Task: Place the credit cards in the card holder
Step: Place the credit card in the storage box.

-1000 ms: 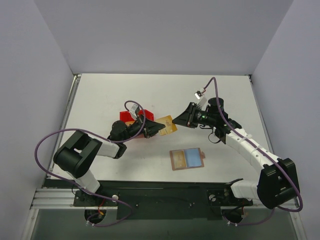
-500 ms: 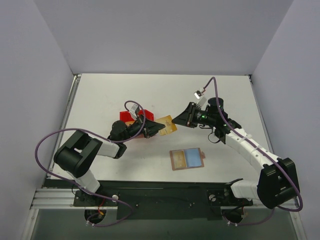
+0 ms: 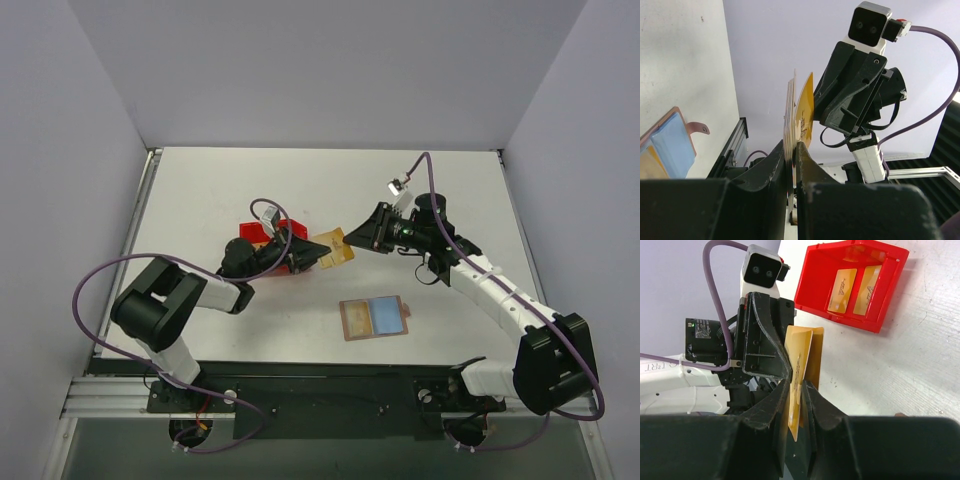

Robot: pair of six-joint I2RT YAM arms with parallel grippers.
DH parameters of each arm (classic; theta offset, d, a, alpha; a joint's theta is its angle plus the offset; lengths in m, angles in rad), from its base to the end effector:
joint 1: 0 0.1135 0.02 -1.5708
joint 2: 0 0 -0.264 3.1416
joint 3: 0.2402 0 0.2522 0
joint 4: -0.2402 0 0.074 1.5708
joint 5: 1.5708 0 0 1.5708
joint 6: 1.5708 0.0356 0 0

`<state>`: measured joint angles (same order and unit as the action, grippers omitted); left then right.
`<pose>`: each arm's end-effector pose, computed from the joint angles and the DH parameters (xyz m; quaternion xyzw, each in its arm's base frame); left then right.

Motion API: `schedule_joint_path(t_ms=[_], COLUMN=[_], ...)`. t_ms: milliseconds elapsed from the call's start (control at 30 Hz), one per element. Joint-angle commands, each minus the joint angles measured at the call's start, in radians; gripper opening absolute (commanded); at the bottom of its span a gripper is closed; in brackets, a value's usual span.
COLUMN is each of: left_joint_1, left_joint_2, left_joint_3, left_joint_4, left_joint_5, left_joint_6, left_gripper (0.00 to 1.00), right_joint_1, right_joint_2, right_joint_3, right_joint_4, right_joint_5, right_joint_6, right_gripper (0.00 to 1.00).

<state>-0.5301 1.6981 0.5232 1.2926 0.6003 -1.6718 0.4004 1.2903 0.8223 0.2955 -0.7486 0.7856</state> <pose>0.2538 -0.1721 0.1846 -0.1569 0.6534 -0.7256 0.1482 0.2587 0.1358 0.2930 -0.0946 0.7443 0.5668 0.3404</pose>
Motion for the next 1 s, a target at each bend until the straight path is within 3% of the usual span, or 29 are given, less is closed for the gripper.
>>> schedule_joint_path(t_ms=[0,467,567,633,967], left_joint_1=[-0.027,-0.036,-0.036,-0.036,-0.036], left_joint_2=[0.009,0.034,0.034,0.034,0.038], left_joint_3=[0.078,0.132,0.135,0.13,0.097], left_joint_4=[0.251,0.249,0.247,0.246,0.264], left_joint_5=[0.006,0.003,0.004,0.004,0.003], left_joint_6=[0.006,0.004,0.004,0.004,0.0], left_gripper=[0.15,0.15,0.15,0.15,0.15], right_joint_1=[0.069,0.074,0.072,0.071,0.045], right_joint_2=[0.004,0.004,0.001,-0.006,-0.117], right_joint_3=[0.04,0.041,0.043,0.041,0.021], right_joint_4=[0.056,0.051,0.045,0.034,-0.05], right_joint_5=[-0.147,-0.147,-0.143,-0.126,0.044], right_joint_6=[0.014,0.01,0.003,-0.006,-0.059], right_gripper=[0.11,0.11,0.04,0.0,0.0])
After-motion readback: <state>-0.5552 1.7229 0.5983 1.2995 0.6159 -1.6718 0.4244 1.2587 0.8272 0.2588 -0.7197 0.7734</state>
